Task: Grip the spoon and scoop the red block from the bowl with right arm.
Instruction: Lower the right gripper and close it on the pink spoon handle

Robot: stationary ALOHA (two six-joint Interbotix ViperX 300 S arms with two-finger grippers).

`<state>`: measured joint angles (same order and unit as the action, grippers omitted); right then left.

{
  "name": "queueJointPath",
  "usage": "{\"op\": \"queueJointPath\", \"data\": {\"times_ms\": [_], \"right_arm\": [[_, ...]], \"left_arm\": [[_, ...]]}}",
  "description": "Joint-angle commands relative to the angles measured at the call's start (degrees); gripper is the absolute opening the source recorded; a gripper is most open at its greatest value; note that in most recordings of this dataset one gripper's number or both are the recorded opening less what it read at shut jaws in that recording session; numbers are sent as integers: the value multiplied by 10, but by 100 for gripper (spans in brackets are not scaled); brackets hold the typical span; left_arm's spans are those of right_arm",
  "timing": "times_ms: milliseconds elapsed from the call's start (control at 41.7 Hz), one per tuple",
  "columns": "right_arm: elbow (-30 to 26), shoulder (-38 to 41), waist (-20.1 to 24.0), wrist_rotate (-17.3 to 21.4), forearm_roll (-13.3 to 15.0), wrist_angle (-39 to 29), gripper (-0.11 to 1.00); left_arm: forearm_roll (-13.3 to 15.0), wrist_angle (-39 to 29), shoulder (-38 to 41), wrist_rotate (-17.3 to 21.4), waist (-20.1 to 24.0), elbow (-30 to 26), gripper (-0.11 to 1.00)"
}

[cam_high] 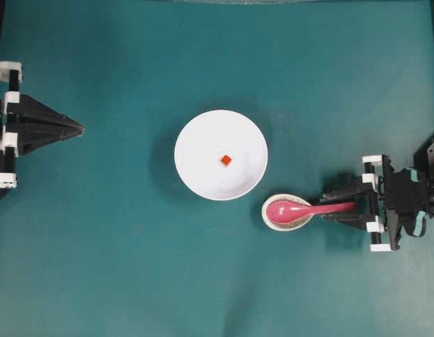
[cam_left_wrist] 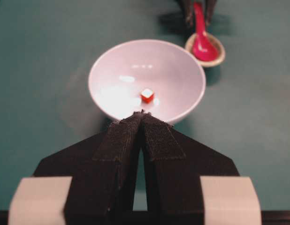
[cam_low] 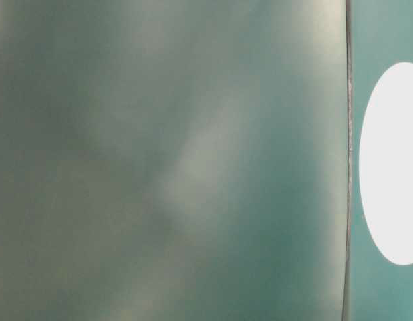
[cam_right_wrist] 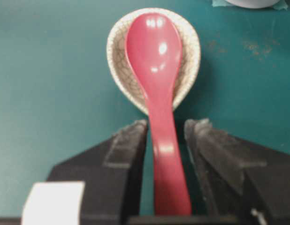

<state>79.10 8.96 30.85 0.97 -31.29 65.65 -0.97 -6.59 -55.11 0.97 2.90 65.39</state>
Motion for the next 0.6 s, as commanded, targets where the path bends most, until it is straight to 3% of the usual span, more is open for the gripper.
{"op": "queueJointPath", "data": {"times_ms": [0, 575], "right_arm": [[-3, -4, 4, -1, 1, 6, 46], [3, -4, 11, -12, 6, 13, 45]], "left_arm": [[-2, 4, 4, 0, 2, -13, 0], [-1, 4, 4, 0, 2, -13, 0]]}}
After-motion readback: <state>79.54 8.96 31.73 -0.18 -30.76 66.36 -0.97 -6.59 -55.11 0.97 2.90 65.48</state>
